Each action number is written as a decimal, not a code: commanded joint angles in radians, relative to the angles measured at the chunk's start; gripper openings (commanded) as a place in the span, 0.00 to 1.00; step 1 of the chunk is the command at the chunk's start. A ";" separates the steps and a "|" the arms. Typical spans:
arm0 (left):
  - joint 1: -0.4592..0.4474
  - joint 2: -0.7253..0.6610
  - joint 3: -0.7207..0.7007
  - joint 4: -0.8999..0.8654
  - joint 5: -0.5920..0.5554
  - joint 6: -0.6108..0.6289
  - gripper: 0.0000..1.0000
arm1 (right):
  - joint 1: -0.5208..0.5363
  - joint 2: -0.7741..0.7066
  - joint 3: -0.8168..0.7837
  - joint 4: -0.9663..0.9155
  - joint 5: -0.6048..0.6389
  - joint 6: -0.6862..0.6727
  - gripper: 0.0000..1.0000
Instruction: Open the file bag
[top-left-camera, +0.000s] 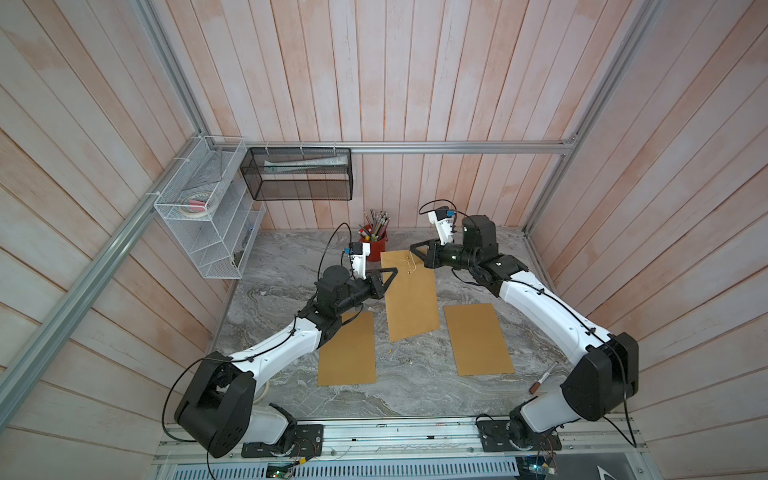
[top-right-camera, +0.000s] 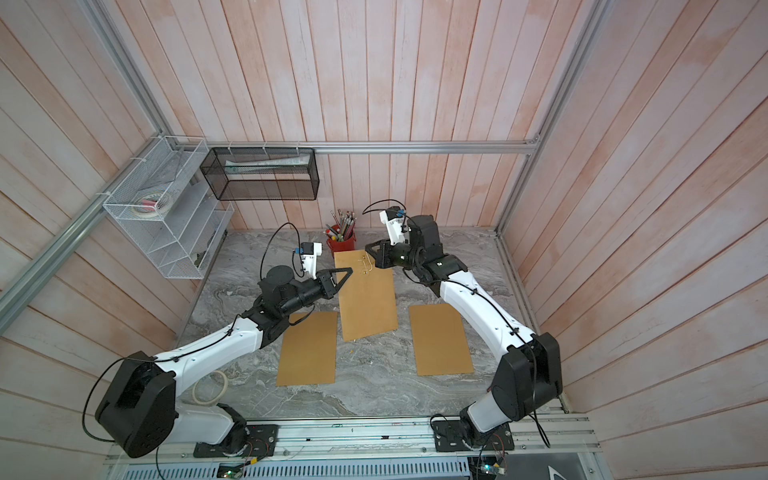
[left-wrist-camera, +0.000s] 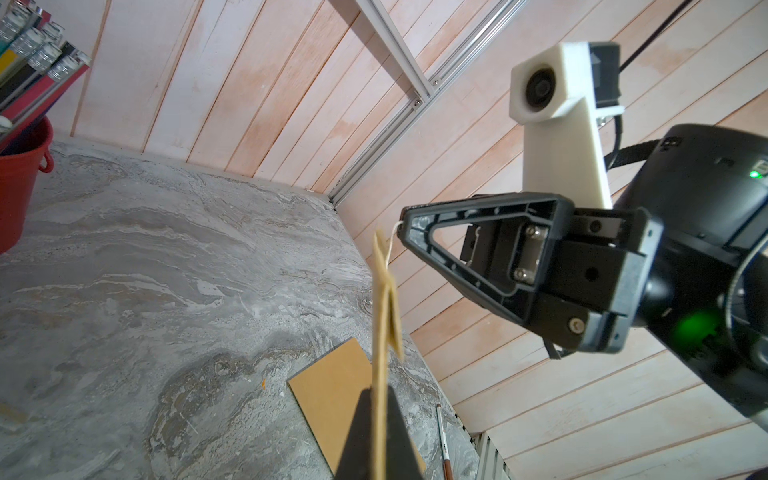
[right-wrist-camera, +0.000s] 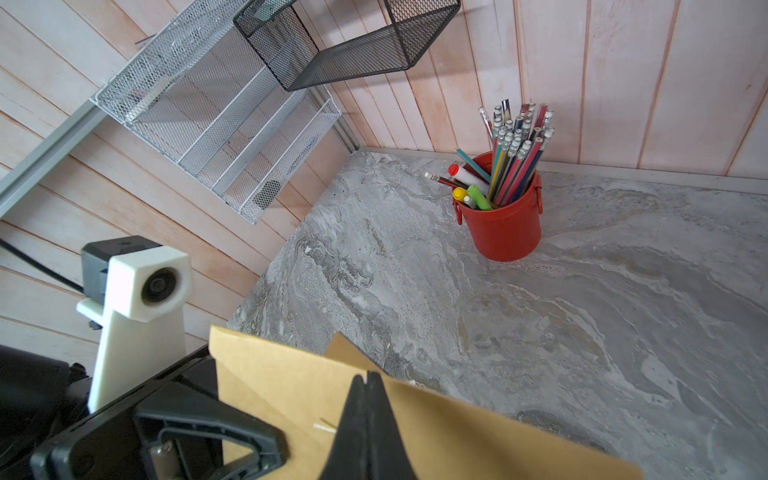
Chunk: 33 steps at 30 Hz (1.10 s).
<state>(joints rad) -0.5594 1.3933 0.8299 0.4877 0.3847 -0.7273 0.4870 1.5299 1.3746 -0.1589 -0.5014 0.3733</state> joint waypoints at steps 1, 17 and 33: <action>-0.003 0.016 -0.008 0.034 0.010 -0.007 0.00 | 0.019 0.014 0.042 -0.009 -0.023 -0.007 0.00; -0.004 0.031 -0.005 0.061 0.008 -0.018 0.00 | 0.084 0.029 0.068 0.024 -0.058 0.018 0.00; 0.008 0.061 0.026 0.094 -0.012 -0.038 0.00 | 0.111 0.020 0.043 0.071 -0.095 0.050 0.00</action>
<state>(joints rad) -0.5583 1.4448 0.8299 0.5419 0.3840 -0.7547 0.5926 1.5497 1.4166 -0.1158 -0.5785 0.4114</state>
